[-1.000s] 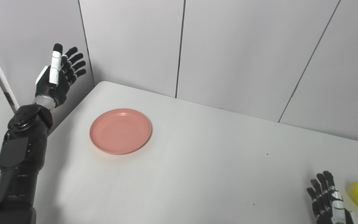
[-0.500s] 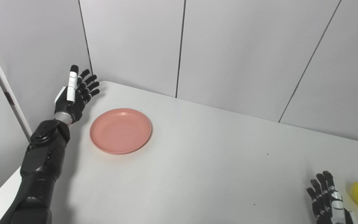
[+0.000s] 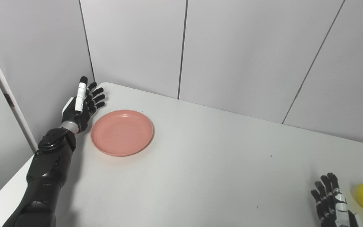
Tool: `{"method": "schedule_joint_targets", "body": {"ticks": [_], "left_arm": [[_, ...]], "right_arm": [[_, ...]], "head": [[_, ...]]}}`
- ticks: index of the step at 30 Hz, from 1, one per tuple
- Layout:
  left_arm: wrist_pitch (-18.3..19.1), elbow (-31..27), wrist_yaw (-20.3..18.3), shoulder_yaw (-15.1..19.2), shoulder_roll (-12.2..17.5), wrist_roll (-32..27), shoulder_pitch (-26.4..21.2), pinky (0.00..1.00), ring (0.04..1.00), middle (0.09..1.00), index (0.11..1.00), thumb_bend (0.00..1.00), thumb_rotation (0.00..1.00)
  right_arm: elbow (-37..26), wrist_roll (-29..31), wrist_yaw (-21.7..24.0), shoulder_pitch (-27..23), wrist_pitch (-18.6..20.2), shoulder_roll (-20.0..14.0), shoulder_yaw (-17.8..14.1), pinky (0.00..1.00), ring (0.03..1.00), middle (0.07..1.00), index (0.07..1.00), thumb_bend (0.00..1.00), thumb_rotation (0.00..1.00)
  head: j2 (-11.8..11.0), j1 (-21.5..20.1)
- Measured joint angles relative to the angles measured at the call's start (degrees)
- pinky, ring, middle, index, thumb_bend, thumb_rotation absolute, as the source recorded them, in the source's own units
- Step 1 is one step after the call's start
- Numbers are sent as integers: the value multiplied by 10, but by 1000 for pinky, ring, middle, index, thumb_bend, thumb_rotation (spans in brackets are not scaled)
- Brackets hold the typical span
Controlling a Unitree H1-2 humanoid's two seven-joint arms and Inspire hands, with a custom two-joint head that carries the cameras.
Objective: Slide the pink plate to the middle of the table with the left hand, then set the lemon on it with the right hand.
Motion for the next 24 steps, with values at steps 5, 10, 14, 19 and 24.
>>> {"method": "schedule_joint_targets", "body": {"ticks": [5, 10, 14, 19, 24], "left_arm": [[-12, 26, 2, 1, 2, 2, 0, 915, 890, 887, 902, 890, 935], [-19, 31, 0, 2, 2, 2, -1, 930, 921, 891, 899, 868, 948], [-20, 36, -2, 2, 5, 2, -2, 910, 897, 890, 900, 878, 955], [-36, 50, 0, 1, 5, 3, -5, 911, 893, 884, 908, 854, 958], [-45, 58, -2, 1, 5, 2, -6, 909, 894, 893, 914, 861, 946]], "right_arm": [[0, 0, 0, 0, 0, 0, 0, 1000, 1000, 1000, 1000, 675, 910], [0, 0, 0, 0, 0, 0, 0, 1000, 1000, 1000, 1000, 677, 904], [0, 0, 0, 0, 0, 0, 0, 1000, 1000, 1000, 1000, 689, 892], [0, 0, 0, 0, 0, 0, 0, 1000, 1000, 1000, 1000, 692, 891], [0, 0, 0, 0, 0, 0, 0, 1000, 1000, 1000, 1000, 690, 896]], "head": [[-1, 1], [-2, 1], [-1, 0], [2, -1], [5, -4]]}}
